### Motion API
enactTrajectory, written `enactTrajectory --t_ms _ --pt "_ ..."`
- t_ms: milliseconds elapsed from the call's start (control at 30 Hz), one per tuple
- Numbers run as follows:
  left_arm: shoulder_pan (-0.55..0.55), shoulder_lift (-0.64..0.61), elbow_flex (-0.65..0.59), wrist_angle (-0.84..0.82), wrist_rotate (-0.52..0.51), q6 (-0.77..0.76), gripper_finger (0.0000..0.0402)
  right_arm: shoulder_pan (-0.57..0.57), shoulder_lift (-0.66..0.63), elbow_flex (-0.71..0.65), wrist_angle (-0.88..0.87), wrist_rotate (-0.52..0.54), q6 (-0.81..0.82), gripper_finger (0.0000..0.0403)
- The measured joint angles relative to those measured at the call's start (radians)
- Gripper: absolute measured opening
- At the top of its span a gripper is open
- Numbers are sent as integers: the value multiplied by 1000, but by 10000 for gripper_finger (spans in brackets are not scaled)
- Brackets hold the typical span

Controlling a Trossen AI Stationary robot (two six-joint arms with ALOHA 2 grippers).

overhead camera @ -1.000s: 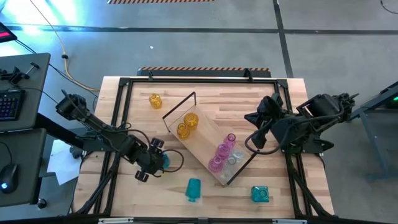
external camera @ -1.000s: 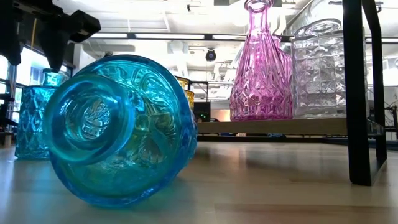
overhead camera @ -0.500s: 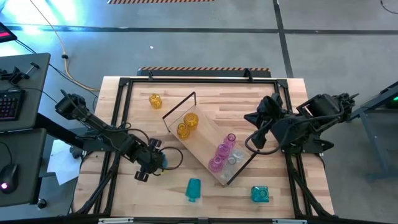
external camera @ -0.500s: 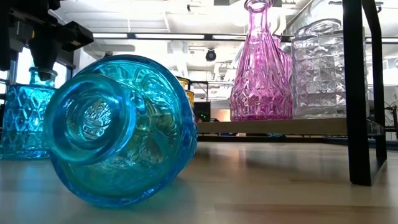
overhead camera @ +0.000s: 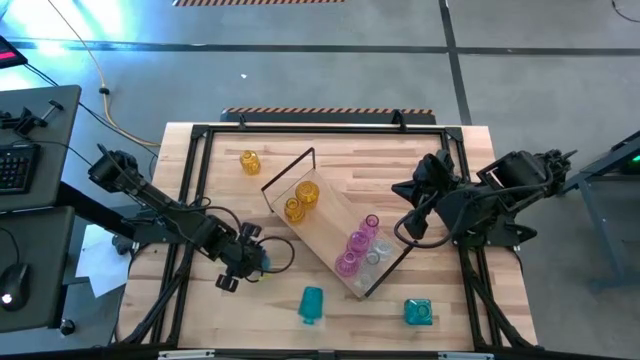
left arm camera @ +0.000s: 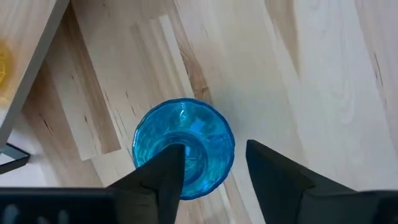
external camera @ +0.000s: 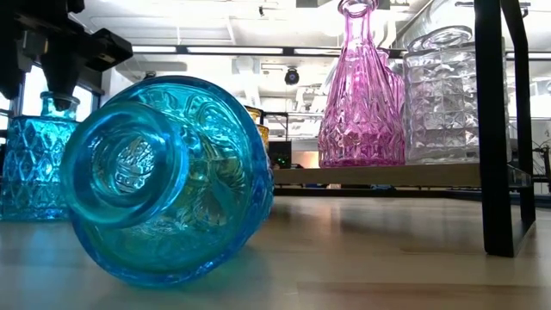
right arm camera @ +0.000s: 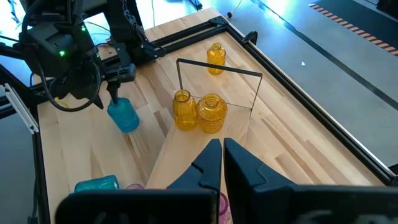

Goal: Sort vases onto shelf
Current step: Put the left blue crystal vase on the shelf

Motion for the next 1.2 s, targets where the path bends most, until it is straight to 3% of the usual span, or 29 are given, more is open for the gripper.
enactTrajectory --t_ms 367,667,867,1200 --pt "0 1 0 5 14 0 16 0 0 0 8 0 -1 0" --pt "26 8 37 17 30 128 12 0 1 0 27 21 -9 0" --pt "111 21 137 -21 24 271 8 0 1 0 27 16 -9 0" --pt "225 144 327 -66 37 508 7 0 1 0 21 -7 -9 0"
